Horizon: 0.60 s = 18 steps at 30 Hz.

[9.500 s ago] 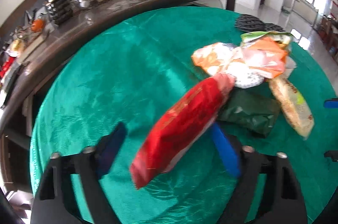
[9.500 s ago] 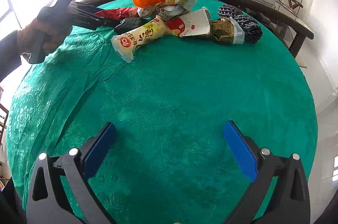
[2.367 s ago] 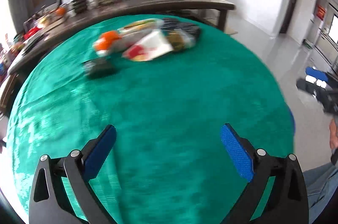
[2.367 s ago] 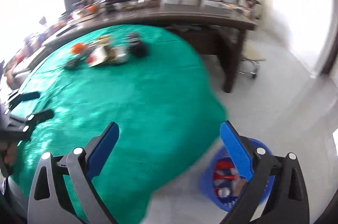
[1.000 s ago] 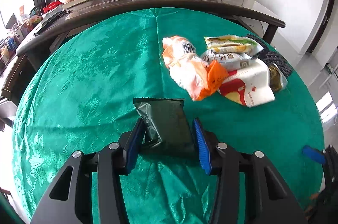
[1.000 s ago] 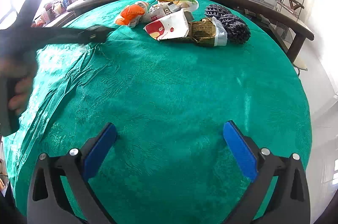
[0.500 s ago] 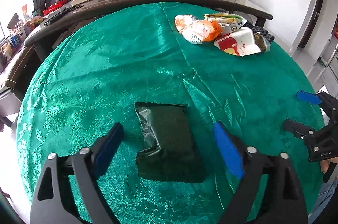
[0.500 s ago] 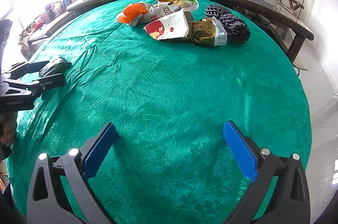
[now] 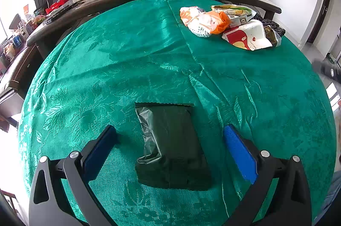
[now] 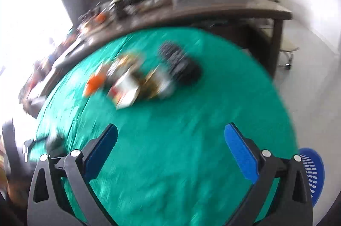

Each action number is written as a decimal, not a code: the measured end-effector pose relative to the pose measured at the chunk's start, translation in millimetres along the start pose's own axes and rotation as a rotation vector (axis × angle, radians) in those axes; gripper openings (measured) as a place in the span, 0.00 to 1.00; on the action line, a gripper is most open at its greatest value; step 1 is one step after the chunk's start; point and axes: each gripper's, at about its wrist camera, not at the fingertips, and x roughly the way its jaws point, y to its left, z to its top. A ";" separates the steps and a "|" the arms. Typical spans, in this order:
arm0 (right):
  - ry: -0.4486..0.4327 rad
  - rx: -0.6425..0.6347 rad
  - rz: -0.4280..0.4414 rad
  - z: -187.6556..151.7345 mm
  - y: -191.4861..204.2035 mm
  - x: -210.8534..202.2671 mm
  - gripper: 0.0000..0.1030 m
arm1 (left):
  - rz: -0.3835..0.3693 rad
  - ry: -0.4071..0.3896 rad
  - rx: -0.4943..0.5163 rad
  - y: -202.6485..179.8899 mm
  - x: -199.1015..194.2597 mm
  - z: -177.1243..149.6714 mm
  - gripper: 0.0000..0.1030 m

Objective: Collect trash

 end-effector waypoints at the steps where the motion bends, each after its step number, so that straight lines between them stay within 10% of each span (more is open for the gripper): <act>1: 0.012 0.006 -0.010 14.3 -4.1 6.6 0.94 | 0.001 0.000 -0.002 -0.2 0.2 0.0 0.96; 12: 0.276 -0.073 -0.041 81.1 4.6 106.3 0.45 | 0.001 0.000 -0.004 0.0 0.5 0.6 0.96; 18: 0.105 0.002 -0.050 74.6 -7.8 44.5 0.41 | 0.002 0.000 -0.004 0.1 0.6 0.7 0.96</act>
